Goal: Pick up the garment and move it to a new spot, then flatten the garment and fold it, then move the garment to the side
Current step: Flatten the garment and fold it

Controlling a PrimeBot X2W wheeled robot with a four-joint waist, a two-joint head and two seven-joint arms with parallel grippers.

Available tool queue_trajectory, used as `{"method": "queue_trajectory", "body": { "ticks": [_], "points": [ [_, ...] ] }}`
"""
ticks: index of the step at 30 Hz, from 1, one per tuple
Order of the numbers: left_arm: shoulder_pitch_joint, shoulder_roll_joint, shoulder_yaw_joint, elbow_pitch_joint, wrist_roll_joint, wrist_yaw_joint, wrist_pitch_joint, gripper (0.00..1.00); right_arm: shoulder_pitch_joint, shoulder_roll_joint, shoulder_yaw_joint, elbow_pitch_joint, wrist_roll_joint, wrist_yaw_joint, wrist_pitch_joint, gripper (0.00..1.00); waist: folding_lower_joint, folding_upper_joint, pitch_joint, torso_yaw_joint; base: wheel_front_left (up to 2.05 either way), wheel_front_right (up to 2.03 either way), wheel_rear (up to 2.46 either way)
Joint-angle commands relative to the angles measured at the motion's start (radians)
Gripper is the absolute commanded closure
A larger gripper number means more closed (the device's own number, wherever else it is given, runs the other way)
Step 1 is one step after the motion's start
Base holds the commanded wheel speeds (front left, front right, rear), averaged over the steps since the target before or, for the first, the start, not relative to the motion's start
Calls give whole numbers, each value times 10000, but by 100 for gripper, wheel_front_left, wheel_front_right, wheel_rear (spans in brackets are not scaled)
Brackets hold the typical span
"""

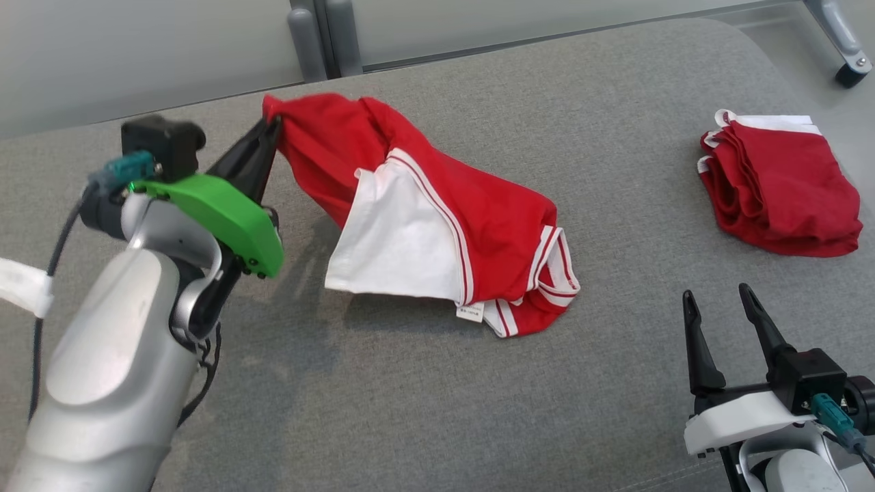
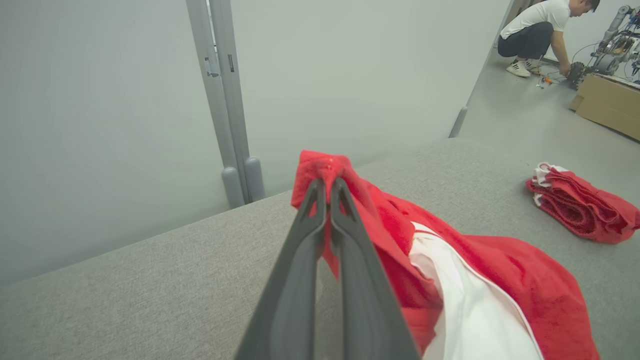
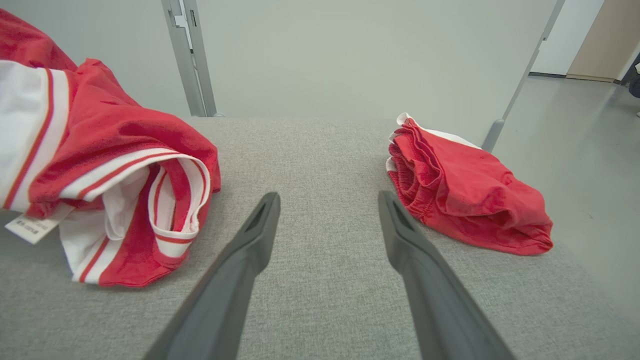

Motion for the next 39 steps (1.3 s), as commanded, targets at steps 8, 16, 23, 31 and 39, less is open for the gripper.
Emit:
{"method": "queue_trajectory", "body": {
  "ticks": [8, 16, 23, 31, 39],
  "points": [
    [-1001, 1029, -34, -3649, -514, 328, 3251, 100, -192, -10, 163, 127, 490, -16, 1, 0, 0, 0, 0, -371, 0, 0, 0],
    [-1727, 1563, -78, -5718, -561, 706, 4980, 100, -77, -9, 186, 310, 826, -16, 1, 0, 0, 0, -137, -556, 0, 0, 0],
    [-2983, 1389, -237, -4920, -74, 579, 5005, 100, -188, -9, 219, 373, 732, -16, 1, 0, 0, 0, -444, -533, 0, 0, 0],
    [-3691, 1485, -635, -3790, 498, 232, 4079, 100, 33, -9, 186, 288, 571, -16, 2, 0, 0, 0, -695, -485, 0, 0, 0],
    [-2018, 2515, -422, -4292, 531, 415, 3555, 100, 232, -9, 240, 274, 490, -16, 2, 0, 0, 0, -531, -158, 0, 0, 0]
  ]
}}
